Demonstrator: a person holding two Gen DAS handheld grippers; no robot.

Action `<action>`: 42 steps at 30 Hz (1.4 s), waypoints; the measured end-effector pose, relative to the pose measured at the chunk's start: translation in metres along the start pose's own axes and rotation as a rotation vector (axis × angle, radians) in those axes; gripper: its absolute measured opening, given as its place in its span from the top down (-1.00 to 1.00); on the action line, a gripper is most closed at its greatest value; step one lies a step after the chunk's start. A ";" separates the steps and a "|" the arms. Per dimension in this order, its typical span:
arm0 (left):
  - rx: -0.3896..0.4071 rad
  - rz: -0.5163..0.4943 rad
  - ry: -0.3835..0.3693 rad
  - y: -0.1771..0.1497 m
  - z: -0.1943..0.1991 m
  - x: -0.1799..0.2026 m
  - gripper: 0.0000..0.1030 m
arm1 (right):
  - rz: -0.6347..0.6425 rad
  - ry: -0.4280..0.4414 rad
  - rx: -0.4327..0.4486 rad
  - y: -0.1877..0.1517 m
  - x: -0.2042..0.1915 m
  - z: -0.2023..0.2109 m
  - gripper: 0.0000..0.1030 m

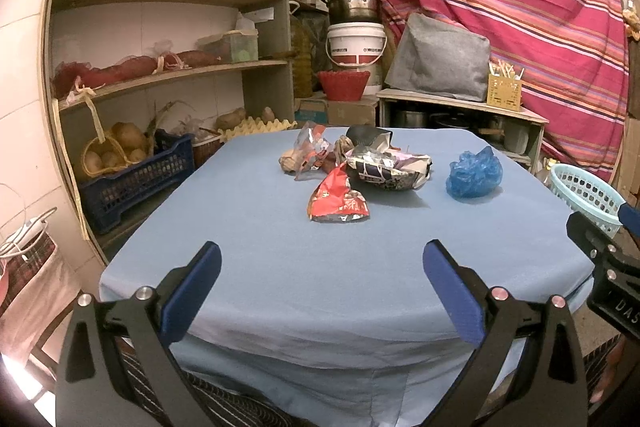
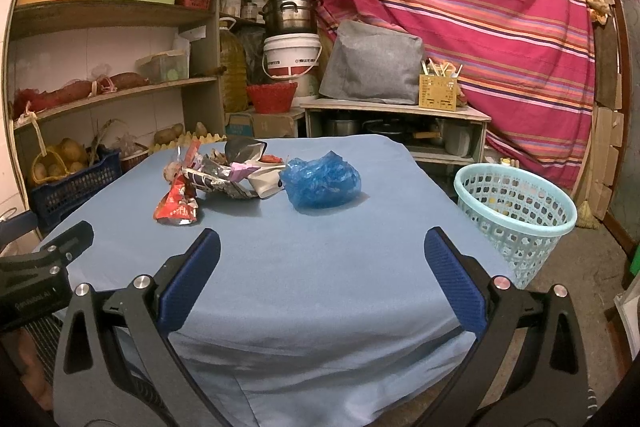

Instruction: Collect trash

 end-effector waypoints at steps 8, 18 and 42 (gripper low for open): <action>0.001 0.000 -0.001 0.000 0.000 0.000 -0.91 | 0.001 -0.005 0.010 -0.003 0.001 -0.001 -0.92; 0.003 -0.010 0.003 -0.004 -0.002 0.008 -0.91 | 0.002 -0.005 0.005 -0.003 0.001 -0.001 -0.92; -0.050 -0.004 -0.007 0.010 -0.051 -0.016 -0.91 | 0.008 0.021 -0.022 0.000 -0.007 -0.043 -0.92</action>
Point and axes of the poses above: each gripper's, at about its wrist camera, not at the fingertips, and z roughly against the way its jaws point, x to its right, y to its top, the point moved 9 cm from there along -z, roughly the way its jaws point, and after that the axes turned 15 degrees about -y, right-handed, at the moved point
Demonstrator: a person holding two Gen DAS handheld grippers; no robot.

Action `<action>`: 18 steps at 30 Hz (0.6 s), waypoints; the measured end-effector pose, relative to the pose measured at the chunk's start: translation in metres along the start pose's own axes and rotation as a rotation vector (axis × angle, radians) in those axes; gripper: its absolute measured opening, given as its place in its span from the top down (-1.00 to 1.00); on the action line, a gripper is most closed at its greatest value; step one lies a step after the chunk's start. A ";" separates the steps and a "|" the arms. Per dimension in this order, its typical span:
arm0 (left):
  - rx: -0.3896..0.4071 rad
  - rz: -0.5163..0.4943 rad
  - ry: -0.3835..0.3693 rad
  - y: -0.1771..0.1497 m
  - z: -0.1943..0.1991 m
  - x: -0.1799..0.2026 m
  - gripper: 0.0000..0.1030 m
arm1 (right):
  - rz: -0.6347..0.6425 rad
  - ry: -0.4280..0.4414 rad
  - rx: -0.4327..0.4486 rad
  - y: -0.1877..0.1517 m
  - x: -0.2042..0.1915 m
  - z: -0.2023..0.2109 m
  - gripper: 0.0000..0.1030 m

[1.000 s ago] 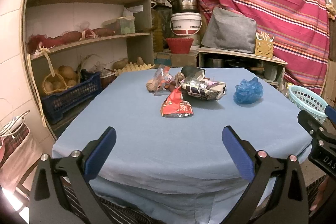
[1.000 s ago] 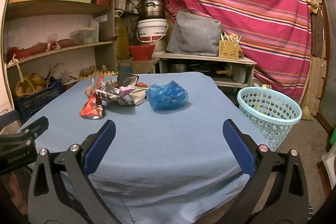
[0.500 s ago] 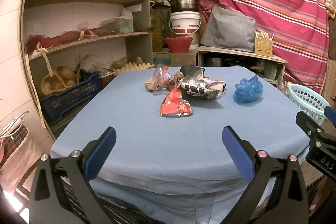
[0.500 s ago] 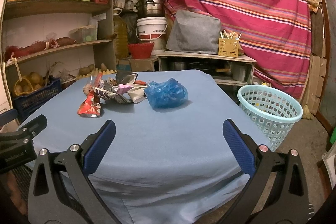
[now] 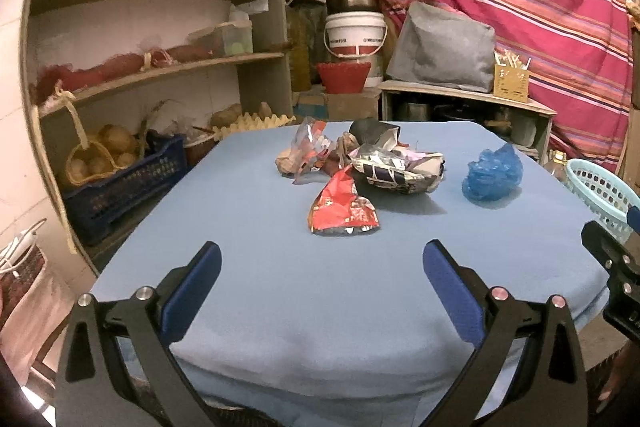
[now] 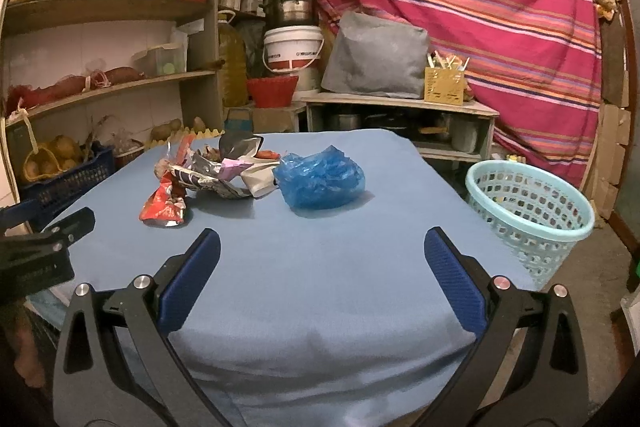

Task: Collect trash
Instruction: 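Grasp the blue plastic bag with the right tool while the left tool grasps the red wrapper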

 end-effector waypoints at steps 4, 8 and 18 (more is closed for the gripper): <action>-0.023 0.029 0.000 0.013 -0.024 -0.014 -0.91 | -0.011 0.012 -0.040 0.006 -0.003 -0.028 -0.92; -0.053 0.029 0.007 0.022 -0.049 -0.025 -0.91 | -0.019 0.004 -0.081 0.015 -0.004 -0.063 -0.92; -0.069 0.014 0.038 0.038 -0.096 -0.045 -0.91 | 0.053 -0.002 -0.096 0.048 -0.018 -0.118 -0.92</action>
Point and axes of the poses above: each gripper's, at about its wrist camera, not at the fingertips, and z roughly against the way its jaws point, x to its right, y to its top, the point moved 9 cm from there along -z, roughly the way its jaws point, and after that the axes turned 15 degrees about -y, right-handed, at the moved point
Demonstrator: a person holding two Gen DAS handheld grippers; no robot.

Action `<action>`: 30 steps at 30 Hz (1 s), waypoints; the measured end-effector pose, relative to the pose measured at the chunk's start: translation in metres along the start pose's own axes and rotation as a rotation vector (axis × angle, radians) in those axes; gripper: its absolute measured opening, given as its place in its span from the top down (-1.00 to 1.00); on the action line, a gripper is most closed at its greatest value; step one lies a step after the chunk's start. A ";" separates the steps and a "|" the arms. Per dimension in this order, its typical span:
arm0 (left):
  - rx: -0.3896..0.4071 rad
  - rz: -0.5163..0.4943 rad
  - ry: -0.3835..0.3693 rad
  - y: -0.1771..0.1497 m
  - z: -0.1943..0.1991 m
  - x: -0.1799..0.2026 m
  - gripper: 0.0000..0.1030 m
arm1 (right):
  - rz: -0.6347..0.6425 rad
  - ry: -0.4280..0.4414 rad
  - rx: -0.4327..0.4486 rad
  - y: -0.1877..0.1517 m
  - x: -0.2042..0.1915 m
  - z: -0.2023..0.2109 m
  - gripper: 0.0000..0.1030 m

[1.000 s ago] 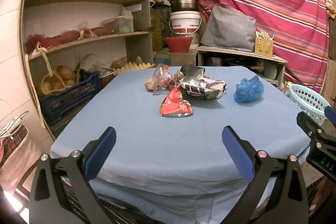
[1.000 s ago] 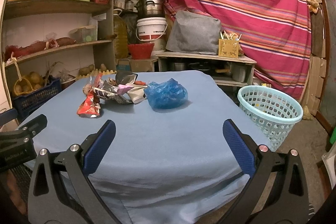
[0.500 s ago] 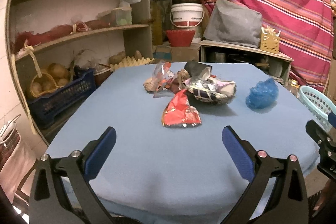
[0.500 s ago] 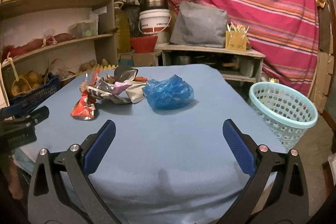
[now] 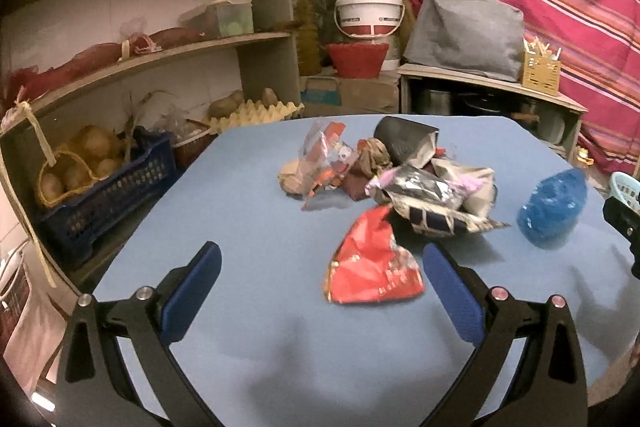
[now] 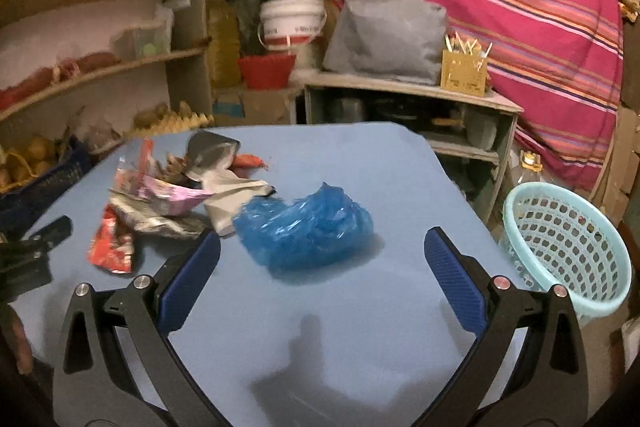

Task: Collect trash
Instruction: 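Grasp the blue plastic bag with the right tool while the left tool grasps the red wrapper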

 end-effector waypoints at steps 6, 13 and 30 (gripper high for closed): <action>-0.061 0.014 -0.043 -0.001 -0.028 0.002 -0.91 | 0.061 -0.036 -0.020 0.009 -0.012 -0.035 -0.92; -0.149 0.022 -0.061 -0.007 -0.064 -0.001 -0.80 | 0.068 -0.031 -0.078 0.006 -0.016 -0.061 -0.92; -0.196 0.030 -0.105 -0.022 -0.067 -0.007 0.01 | 0.091 0.066 -0.130 -0.004 -0.023 -0.063 0.58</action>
Point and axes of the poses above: each gripper's, at about its wrist camera, not at the fingertips, and z roughly against the way its jaws point, x to its right, y to its top, the point moved 9 cm from there along -z, roughly the way its jaws point, and after that the axes turned 15 degrees about -y, right-handed, at the moved point
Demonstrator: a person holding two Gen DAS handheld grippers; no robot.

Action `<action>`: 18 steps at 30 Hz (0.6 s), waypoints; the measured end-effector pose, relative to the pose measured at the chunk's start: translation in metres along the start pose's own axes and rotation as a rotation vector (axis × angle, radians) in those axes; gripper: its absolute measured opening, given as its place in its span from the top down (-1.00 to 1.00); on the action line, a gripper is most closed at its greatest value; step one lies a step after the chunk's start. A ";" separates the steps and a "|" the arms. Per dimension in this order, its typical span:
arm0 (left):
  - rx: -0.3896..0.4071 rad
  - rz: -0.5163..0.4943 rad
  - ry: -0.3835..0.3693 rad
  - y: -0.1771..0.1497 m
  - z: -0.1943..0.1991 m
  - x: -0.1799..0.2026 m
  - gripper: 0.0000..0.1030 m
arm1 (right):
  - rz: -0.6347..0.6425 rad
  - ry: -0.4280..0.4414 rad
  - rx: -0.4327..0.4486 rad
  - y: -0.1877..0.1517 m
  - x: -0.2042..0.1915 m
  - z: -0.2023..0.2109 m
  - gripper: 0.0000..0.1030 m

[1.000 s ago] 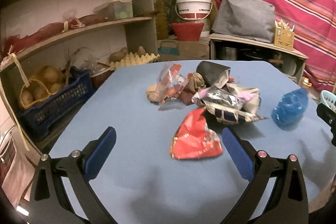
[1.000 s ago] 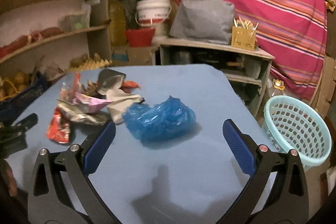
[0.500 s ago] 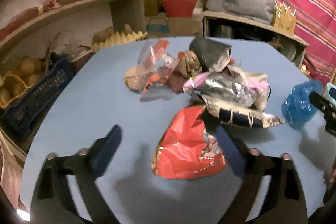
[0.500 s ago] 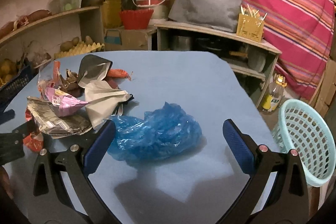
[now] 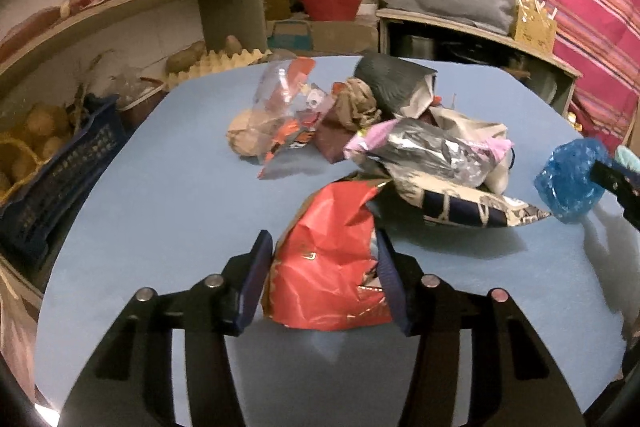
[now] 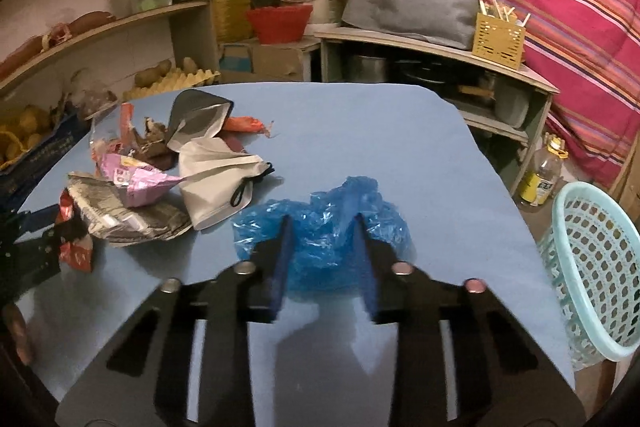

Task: Collect trash
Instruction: 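Grasp the blue plastic bag with the right tool while the left tool grasps the red wrapper, then carry both items over the light-blue wastebasket and open both tools to drop them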

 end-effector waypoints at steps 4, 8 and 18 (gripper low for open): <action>0.025 0.009 0.047 -0.002 0.015 -0.007 0.04 | 0.023 0.005 0.032 0.002 0.004 0.009 0.73; 0.073 -0.019 0.077 0.005 0.040 0.003 0.07 | 0.016 0.020 0.075 0.008 0.015 0.026 0.77; 0.173 -0.065 0.026 0.048 0.077 0.075 0.09 | -0.037 0.006 0.153 0.020 0.078 0.069 0.77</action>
Point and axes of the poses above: each gripper's, at about its wrist camera, not at the fingertips, and z roughly against the way its jaws point, x to its right, y to its top, the point moved 9 cm from there along -z, roughly the way its jaws point, and after that the axes turned 15 degrees about -y, right-handed, at the moved point
